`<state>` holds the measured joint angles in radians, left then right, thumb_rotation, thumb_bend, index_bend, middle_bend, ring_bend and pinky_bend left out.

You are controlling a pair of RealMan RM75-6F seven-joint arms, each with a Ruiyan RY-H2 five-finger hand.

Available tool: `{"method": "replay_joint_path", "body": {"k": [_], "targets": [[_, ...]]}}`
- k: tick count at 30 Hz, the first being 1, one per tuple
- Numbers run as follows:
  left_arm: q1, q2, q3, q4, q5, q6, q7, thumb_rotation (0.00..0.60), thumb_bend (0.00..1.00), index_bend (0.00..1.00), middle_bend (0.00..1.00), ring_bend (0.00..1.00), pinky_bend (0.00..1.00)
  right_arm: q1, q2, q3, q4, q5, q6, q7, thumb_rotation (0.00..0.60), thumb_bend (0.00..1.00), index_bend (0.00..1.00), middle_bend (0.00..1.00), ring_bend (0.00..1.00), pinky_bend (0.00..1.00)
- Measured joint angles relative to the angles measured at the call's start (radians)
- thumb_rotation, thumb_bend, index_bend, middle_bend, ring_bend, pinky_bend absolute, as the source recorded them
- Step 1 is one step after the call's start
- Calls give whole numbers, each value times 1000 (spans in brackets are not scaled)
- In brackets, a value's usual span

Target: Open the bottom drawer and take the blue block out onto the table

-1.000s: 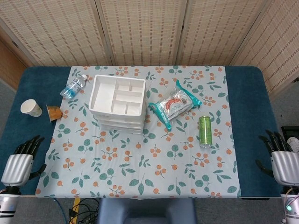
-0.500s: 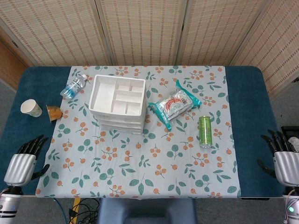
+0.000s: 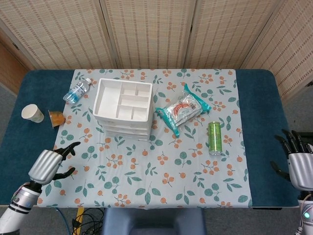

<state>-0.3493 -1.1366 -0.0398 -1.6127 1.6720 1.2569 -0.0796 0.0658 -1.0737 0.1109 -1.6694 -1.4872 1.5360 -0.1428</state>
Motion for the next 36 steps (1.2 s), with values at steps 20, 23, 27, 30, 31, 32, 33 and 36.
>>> {"method": "replay_joint_path", "body": {"k": [20,23,27,30,31,32,33,36], "targets": [[-374,-64,-27,1,-117,-553,-577,600,471,178,989,1000,1000,-5,-3,-6,-29,3,7,-35,600,264,164,124,138,215],[-422,-84,-30,21,-130,-621,-698,600,471,123,990,1000,1000,-4,-4,-7,-26,6,3,-32,600,264,163,124,139,215],[-470,-118,-35,56,-149,-688,-850,600,471,76,990,1000,1000,-2,-9,-7,-20,9,-3,-23,600,265,164,124,142,215],[-500,-161,-39,102,-169,-727,-947,600,471,70,990,1000,1000,-2,-10,-7,-16,12,-5,-14,600,264,163,124,144,215],[-509,-179,-40,122,-179,-742,-978,600,471,70,990,1000,1000,-2,-10,-7,-13,13,-5,-11,600,264,163,124,145,215],[-516,-192,-41,136,-186,-754,-996,600,471,70,990,1000,1000,-3,-10,-7,-11,14,-5,-8,600,264,163,124,146,215],[-522,-204,-41,150,-194,-765,-1010,600,471,70,990,1000,1000,-5,-10,-7,-8,16,-3,-4,600,264,163,124,147,215],[-536,-231,-40,179,-221,-797,-1031,600,471,65,991,1000,1000,-7,-12,-6,-3,18,-1,2,600,264,164,124,151,215]]}}
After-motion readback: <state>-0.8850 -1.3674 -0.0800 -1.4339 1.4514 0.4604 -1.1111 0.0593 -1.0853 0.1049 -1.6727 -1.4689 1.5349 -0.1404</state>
